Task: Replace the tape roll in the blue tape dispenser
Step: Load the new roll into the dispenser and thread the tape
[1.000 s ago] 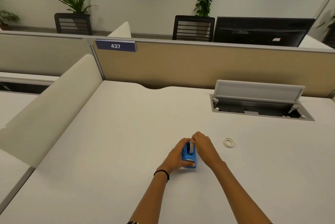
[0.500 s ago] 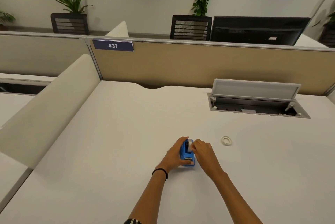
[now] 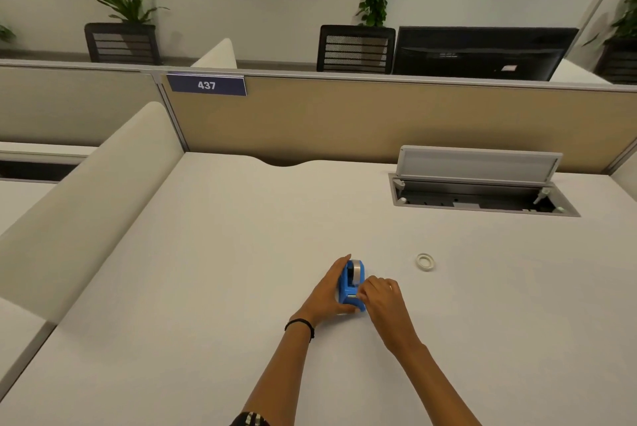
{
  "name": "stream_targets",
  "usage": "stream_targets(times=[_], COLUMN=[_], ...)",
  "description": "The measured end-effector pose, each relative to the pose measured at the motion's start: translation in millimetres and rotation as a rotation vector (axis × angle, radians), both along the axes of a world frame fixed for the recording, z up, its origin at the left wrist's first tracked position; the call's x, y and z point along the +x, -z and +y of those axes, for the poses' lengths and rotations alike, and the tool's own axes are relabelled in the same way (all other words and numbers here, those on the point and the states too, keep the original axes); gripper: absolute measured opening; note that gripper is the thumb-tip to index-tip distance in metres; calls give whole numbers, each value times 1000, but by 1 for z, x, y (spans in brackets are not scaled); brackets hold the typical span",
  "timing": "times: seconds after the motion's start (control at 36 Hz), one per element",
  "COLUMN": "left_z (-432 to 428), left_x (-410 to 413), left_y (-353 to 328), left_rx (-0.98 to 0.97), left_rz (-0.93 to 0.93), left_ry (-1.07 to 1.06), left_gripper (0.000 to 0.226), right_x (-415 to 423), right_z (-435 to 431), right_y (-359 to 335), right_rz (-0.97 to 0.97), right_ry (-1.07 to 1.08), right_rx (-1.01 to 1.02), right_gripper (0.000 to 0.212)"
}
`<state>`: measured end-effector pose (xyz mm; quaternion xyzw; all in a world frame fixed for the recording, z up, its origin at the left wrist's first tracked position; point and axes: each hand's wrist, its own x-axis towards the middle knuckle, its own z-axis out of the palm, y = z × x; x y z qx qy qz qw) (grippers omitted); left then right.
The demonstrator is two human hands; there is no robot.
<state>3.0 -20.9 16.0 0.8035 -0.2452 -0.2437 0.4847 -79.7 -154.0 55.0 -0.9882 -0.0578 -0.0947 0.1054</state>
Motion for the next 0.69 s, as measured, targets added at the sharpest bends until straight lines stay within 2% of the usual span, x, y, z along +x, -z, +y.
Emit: stream_targets(times=[0.08, 0.11, 0.28, 0.44, 0.69], left_z=[0, -1, 0, 0, -1], left_x=[1, 1, 1, 1, 0], left_y=[0, 1, 4, 6, 3], left_rx=[7, 10, 20, 30, 47], left_rz=[-10, -15, -38, -41, -63], left_ry=[2, 2, -1, 1, -9], left_gripper=[99, 98, 95, 96, 96], right_x=[-1, -1, -2, -1, 1], right_z=[-2, -2, 1, -2, -3], right_y=[7, 10, 17, 30, 31], right_rz=[-27, -34, -73, -51, -149], right_ry=[9, 8, 17, 9, -64], right_rx=[72, 42, 64, 79, 76], right_gripper=[39, 36, 29, 32, 39])
